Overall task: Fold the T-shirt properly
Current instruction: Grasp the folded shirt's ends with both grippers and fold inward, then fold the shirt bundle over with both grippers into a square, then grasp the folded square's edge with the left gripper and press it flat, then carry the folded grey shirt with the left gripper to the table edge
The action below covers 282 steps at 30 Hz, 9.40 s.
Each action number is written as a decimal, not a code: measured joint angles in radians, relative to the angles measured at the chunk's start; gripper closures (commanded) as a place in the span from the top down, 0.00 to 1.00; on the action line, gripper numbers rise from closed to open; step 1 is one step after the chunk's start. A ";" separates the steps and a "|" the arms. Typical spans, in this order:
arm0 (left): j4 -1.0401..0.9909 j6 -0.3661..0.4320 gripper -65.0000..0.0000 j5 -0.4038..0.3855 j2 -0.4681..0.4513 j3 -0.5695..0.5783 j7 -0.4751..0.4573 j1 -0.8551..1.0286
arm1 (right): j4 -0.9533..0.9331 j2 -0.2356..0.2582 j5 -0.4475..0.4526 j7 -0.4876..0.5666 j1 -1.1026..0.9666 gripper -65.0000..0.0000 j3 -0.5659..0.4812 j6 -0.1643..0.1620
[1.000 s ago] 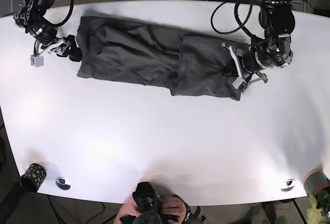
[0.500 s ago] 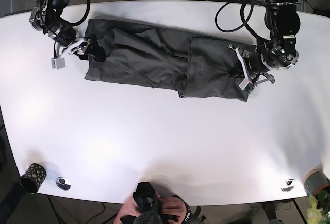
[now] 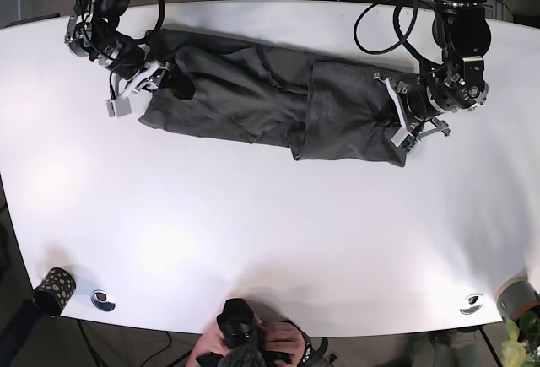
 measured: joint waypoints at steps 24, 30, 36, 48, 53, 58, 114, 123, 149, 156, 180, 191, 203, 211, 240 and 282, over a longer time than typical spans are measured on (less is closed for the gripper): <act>-0.067 0.013 0.01 0.004 0.142 0.290 -0.016 -0.063 | 0.289 0.143 -0.017 0.000 -0.043 0.01 0.032 -0.087; -0.227 0.007 0.01 -0.026 0.233 0.336 -0.120 -0.087 | 0.414 0.150 -0.012 -0.003 -0.047 0.01 0.013 -0.082; -0.312 -0.002 0.01 -0.056 0.268 0.411 -0.214 -0.088 | 0.465 0.144 -0.005 -0.018 -0.036 0.02 -0.105 -0.079; -0.315 -0.005 0.00 -0.056 0.274 0.415 -0.217 -0.083 | 0.443 0.061 -0.183 -0.024 0.024 0.02 -0.297 -0.079; -0.315 -0.005 0.00 -0.056 0.274 0.414 -0.218 -0.084 | 0.443 0.023 -0.244 -0.021 0.030 0.03 -0.349 -0.078; -0.315 -0.005 0.01 -0.056 0.274 0.413 -0.218 -0.084 | 0.443 -0.002 -0.340 -0.022 0.051 0.36 -0.366 -0.079; 0.049 0.006 0.16 -0.328 -0.131 0.341 -0.243 -0.145 | 0.452 0.108 -0.221 0.000 0.065 0.64 -0.638 0.029; 0.049 0.010 0.16 -0.201 0.008 0.534 -0.234 -0.211 | 0.446 0.189 -0.206 -0.021 0.060 0.64 -0.386 0.034; -0.327 0.009 0.16 -0.109 0.133 0.451 -0.296 -0.232 | 0.222 0.172 -0.254 0.081 0.028 0.35 -0.679 0.034; -0.366 -0.005 0.16 -0.135 0.090 0.449 -0.361 -0.238 | 0.343 0.183 -0.307 0.064 -0.006 0.35 -0.688 0.039; 0.161 0.008 0.16 -0.099 0.162 0.423 0.009 -0.133 | -0.032 0.200 -0.248 0.075 0.365 0.35 -0.316 0.034; 0.149 0.007 0.16 -0.096 0.169 0.624 0.004 -0.045 | -0.190 0.136 -0.550 0.204 0.467 0.35 -0.319 0.037; -0.093 -0.021 0.16 -0.158 0.109 0.586 -0.041 -0.081 | -0.296 0.125 -0.636 0.302 0.432 0.35 -0.315 0.052; -0.186 -0.032 0.16 -0.186 0.095 0.544 -0.070 -0.163 | -0.275 0.145 -0.608 0.367 0.367 0.35 -0.311 0.053; -0.028 0.007 0.20 -0.094 -0.017 0.282 0.013 -0.338 | 0.061 0.011 -0.614 0.311 0.157 0.34 -0.671 0.055; -0.325 0.280 0.75 -0.198 0.058 0.326 -0.489 -0.090 | 0.179 0.055 -0.492 0.162 0.156 0.34 -0.505 0.056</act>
